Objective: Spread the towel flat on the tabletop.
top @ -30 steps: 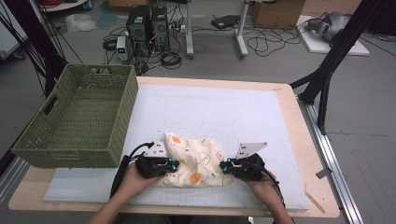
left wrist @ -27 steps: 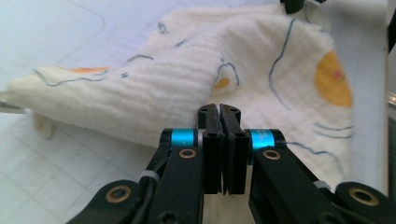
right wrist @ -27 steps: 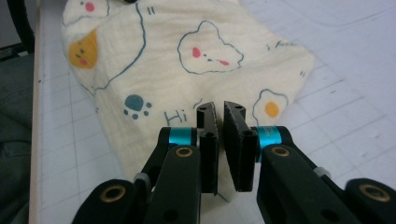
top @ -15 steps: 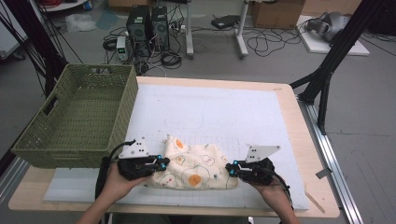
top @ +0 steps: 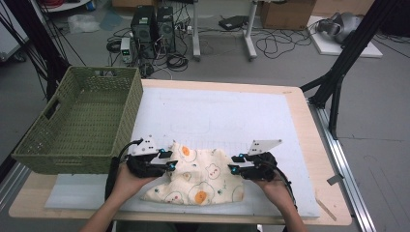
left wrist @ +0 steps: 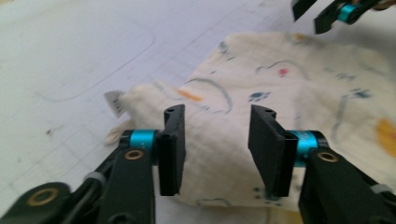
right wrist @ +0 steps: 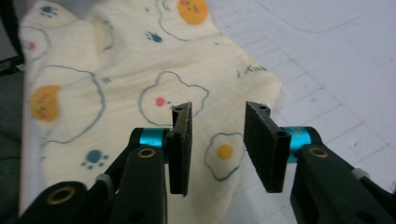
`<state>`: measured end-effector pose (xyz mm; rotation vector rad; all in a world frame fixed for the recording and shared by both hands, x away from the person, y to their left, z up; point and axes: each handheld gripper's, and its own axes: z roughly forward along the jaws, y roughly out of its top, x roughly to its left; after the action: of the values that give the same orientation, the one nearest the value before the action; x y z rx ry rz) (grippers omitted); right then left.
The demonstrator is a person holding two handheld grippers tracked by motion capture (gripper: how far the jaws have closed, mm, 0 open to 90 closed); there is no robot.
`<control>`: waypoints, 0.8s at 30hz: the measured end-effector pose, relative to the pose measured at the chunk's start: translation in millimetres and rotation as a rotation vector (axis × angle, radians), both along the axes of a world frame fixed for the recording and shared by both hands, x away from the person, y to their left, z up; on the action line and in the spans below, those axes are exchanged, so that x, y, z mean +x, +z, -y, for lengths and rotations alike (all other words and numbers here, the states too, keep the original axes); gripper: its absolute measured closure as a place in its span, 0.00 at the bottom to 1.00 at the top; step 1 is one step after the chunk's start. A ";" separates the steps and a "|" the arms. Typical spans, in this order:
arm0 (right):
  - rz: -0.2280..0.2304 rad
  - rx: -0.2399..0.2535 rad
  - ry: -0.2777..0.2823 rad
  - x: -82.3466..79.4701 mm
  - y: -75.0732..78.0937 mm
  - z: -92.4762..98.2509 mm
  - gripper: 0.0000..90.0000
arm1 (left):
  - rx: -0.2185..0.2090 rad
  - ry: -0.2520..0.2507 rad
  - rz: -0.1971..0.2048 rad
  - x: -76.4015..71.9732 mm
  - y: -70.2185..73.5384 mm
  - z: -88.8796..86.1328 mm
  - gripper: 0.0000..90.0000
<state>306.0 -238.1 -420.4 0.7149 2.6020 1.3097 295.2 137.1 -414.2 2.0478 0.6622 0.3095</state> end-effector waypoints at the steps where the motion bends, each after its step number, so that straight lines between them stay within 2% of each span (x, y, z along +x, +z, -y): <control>1: -0.009 -0.004 -0.008 2.1 -2.6 -1.2 0.68 | 0.003 0.013 -0.004 1.6 -2.8 -0.2 0.58; 5: -0.031 -0.037 -0.009 11.4 -11.3 -6.3 0.69 | 0.015 0.036 -0.044 10.5 -11.1 -0.4 0.58; 8: -0.061 -0.045 -0.029 19.7 -17.8 -6.3 0.70 | 0.036 0.048 -0.071 17.3 -15.9 2.8 0.67; 14: -0.072 -0.067 -0.030 24.4 -23.5 -9.3 0.79 | 0.110 0.054 -0.095 22.1 -27.8 15.2 0.73; 16: -0.083 -0.059 -0.018 24.2 -23.5 -9.3 0.86 | 0.115 0.059 -0.085 21.4 -29.6 16.8 0.81; 18: -0.078 -0.065 0.001 22.6 -22.1 -10.3 0.93 | 0.112 0.049 -0.091 21.6 -29.3 17.0 0.93; 20: -0.067 -0.068 0.009 21.3 -20.4 -11.0 0.95 | 0.114 0.058 -0.084 20.5 -27.6 16.0 0.96; 22: -0.049 -0.059 0.006 20.1 -17.1 -8.9 0.96 | 0.099 0.076 -0.058 19.0 -22.7 12.8 0.96; 24: -0.017 -0.052 -0.020 19.7 -11.2 -4.4 0.96 | 0.065 0.110 -0.026 19.9 -15.4 8.4 0.97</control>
<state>325.6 -233.7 -431.7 0.7443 2.6246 1.2317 315.1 128.6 -429.6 2.0840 0.7919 0.3734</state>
